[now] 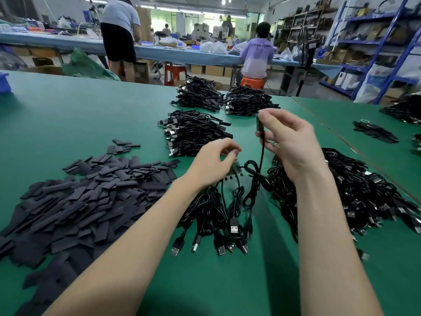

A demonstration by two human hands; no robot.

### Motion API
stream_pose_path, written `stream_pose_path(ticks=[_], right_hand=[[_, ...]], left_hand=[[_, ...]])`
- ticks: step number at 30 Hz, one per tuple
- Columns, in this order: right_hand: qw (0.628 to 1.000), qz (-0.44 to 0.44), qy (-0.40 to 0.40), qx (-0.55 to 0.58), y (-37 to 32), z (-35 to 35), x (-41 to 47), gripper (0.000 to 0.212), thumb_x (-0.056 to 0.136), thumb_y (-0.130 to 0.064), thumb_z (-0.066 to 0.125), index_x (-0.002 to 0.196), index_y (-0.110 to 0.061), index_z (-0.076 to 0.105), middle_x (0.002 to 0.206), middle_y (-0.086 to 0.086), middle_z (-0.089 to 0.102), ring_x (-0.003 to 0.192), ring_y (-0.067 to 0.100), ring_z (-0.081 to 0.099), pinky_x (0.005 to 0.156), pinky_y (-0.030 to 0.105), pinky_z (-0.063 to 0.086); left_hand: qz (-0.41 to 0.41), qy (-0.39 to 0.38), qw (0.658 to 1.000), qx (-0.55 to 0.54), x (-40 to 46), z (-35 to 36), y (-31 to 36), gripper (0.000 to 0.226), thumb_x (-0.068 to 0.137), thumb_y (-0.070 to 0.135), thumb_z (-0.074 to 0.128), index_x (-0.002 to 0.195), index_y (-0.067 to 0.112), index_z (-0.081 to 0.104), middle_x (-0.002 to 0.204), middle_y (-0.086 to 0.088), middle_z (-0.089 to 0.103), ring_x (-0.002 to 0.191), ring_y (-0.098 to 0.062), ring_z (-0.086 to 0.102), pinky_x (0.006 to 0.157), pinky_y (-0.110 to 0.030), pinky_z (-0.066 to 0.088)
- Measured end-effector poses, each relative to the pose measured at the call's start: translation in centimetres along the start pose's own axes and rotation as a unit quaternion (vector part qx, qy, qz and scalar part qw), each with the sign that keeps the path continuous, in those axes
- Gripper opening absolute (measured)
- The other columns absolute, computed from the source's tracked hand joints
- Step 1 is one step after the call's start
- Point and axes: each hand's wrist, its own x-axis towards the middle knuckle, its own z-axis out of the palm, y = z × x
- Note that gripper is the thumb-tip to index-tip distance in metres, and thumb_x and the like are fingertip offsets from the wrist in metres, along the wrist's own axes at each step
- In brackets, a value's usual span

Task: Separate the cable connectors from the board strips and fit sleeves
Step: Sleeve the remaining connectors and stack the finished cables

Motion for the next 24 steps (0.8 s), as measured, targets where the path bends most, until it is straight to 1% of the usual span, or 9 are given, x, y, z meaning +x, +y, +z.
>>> stream_pose_path(ticks=[1, 4, 8, 10, 13, 16, 20, 22, 24], right_hand=[[1.0, -0.018, 0.001, -0.003, 0.1, 0.4, 0.0, 0.009, 0.091, -0.022, 0.077, 0.084, -0.028, 0.078, 0.084, -0.005, 0.071, 0.078, 0.015, 0.068, 0.072, 0.023, 0.058], [0.996, -0.036, 0.032, -0.076, 1.1, 1.0, 0.1, 0.007, 0.093, -0.022, 0.076, 0.087, -0.025, 0.077, 0.078, -0.007, 0.073, 0.074, 0.012, 0.07, 0.073, 0.028, 0.062], [0.977, -0.027, 0.104, -0.182, 2.3, 0.2, 0.7, 0.009, 0.093, -0.021, 0.075, 0.084, -0.022, 0.075, 0.078, -0.001, 0.073, 0.057, 0.008, 0.065, 0.066, 0.03, 0.059], [0.966, -0.029, 0.134, -0.218, 2.4, -0.5, 0.9, 0.011, 0.094, -0.022, 0.073, 0.083, -0.023, 0.073, 0.078, -0.002, 0.072, 0.053, 0.006, 0.064, 0.062, 0.029, 0.059], [0.976, -0.012, 0.144, -0.16, 2.2, -1.0, 1.1, 0.011, 0.096, -0.02, 0.071, 0.084, -0.021, 0.072, 0.08, 0.0, 0.07, 0.059, 0.007, 0.066, 0.054, 0.021, 0.055], [0.99, 0.022, 0.083, -0.112, 1.8, 0.5, 1.1, 0.01, 0.095, -0.015, 0.073, 0.085, -0.015, 0.072, 0.08, 0.003, 0.069, 0.057, 0.003, 0.067, 0.057, 0.022, 0.057], [0.985, 0.05, 0.042, -0.161, 2.8, 3.1, 0.9, 0.015, 0.089, -0.015, 0.078, 0.076, -0.02, 0.074, 0.063, -0.009, 0.068, 0.052, -0.004, 0.06, 0.059, 0.021, 0.054], [0.981, 0.063, 0.051, -0.178, 3.1, 4.0, 0.9, 0.012, 0.085, -0.019, 0.08, 0.074, -0.022, 0.076, 0.061, -0.012, 0.068, 0.058, -0.001, 0.062, 0.063, 0.025, 0.054], [0.979, 0.08, 0.044, -0.183, 3.3, 4.7, 0.7, 0.011, 0.084, -0.019, 0.081, 0.074, -0.02, 0.077, 0.069, -0.005, 0.072, 0.067, 0.011, 0.066, 0.068, 0.032, 0.057]], left_hand=[[0.015, -0.032, 0.999, -0.007, -0.4, -0.2, 0.5, 0.021, 0.101, 0.018, 0.054, 0.112, 0.021, 0.071, 0.108, 0.011, 0.07, 0.099, -0.003, 0.063, 0.089, -0.012, 0.046], [0.006, -0.118, 0.993, 0.022, -1.2, -0.2, 1.7, 0.021, 0.103, 0.025, 0.052, 0.11, 0.022, 0.071, 0.109, 0.008, 0.072, 0.099, -0.017, 0.067, 0.091, -0.029, 0.051], [-0.017, -0.115, 0.993, 0.022, -1.5, -0.7, 1.7, 0.025, 0.105, 0.036, 0.047, 0.098, 0.022, 0.067, 0.09, 0.003, 0.07, 0.076, -0.009, 0.06, 0.075, -0.031, 0.047], [-0.013, -0.138, 0.989, 0.05, -2.0, -0.9, 1.2, 0.028, 0.105, 0.038, 0.045, 0.097, 0.025, 0.068, 0.088, 0.001, 0.069, 0.08, -0.015, 0.061, 0.08, -0.033, 0.049], [-0.012, -0.131, 0.99, 0.053, -2.8, -0.7, 0.6, 0.025, 0.103, 0.037, 0.053, 0.097, 0.025, 0.073, 0.093, 0.007, 0.071, 0.089, -0.012, 0.063, 0.083, -0.027, 0.048], [-0.058, -0.039, 0.992, -0.106, -2.7, -0.2, 1.2, 0.018, 0.103, 0.03, 0.056, 0.104, 0.018, 0.07, 0.101, 0.003, 0.072, 0.092, -0.009, 0.066, 0.084, -0.021, 0.051], [-0.155, 0.001, 0.894, -0.42, -2.5, -0.2, 2.4, 0.009, 0.102, 0.012, 0.057, 0.108, 0.007, 0.062, 0.1, -0.01, 0.071, 0.088, -0.021, 0.073, 0.085, -0.03, 0.06], [-0.172, 0.024, 0.866, -0.469, -2.9, -0.1, 2.2, 0.004, 0.1, 0.007, 0.06, 0.102, 0.008, 0.064, 0.093, -0.008, 0.073, 0.086, -0.022, 0.073, 0.086, -0.031, 0.061], [-0.182, 0.027, 0.85, -0.494, -3.3, 0.0, 1.7, 0.005, 0.099, 0.007, 0.061, 0.102, 0.008, 0.065, 0.092, -0.008, 0.073, 0.087, -0.02, 0.072, 0.087, -0.029, 0.06]])
